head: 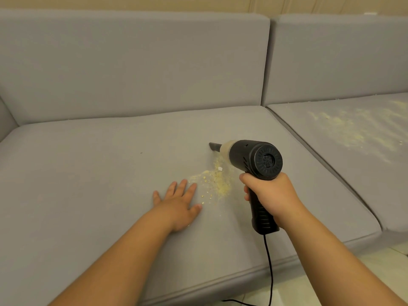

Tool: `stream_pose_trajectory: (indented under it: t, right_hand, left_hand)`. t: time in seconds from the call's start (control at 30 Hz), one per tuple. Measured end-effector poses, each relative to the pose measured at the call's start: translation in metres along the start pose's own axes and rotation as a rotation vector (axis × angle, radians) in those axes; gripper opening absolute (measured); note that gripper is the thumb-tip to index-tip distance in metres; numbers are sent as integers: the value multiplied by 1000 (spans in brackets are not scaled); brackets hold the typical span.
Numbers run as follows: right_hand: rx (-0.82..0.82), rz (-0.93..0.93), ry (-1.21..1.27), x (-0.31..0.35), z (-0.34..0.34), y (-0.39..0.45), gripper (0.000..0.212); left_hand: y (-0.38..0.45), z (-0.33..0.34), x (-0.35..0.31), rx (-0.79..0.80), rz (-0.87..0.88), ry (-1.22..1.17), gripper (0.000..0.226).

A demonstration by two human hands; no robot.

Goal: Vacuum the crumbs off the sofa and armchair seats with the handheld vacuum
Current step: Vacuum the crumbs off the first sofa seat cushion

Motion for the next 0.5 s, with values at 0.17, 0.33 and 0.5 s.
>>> stream_pose_trajectory:
  t: [0.17,0.33,0.5]
  right_hand:
    - [5,-31,-23,3,-1,-4,19]
    - [11,-22,-37,2,-2,-7,22]
    - [46,-62,-56,5,3,-10,23]
  left_hand:
    - [-1,-1,1,-3,-2,-19,72]
    - [1,0,3,-10,-3,-31,72]
    - [2,0,2,-11,-1,-30,72]
Point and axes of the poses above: each hand's wrist, its own y-axis towards the middle knuckle, its own z-axis out of the palm, x = y × z, the point moved 2 cm from there along y, towards the middle knuckle, and after that the axes turned 3 degrees about -x, right-handed, at the moved point
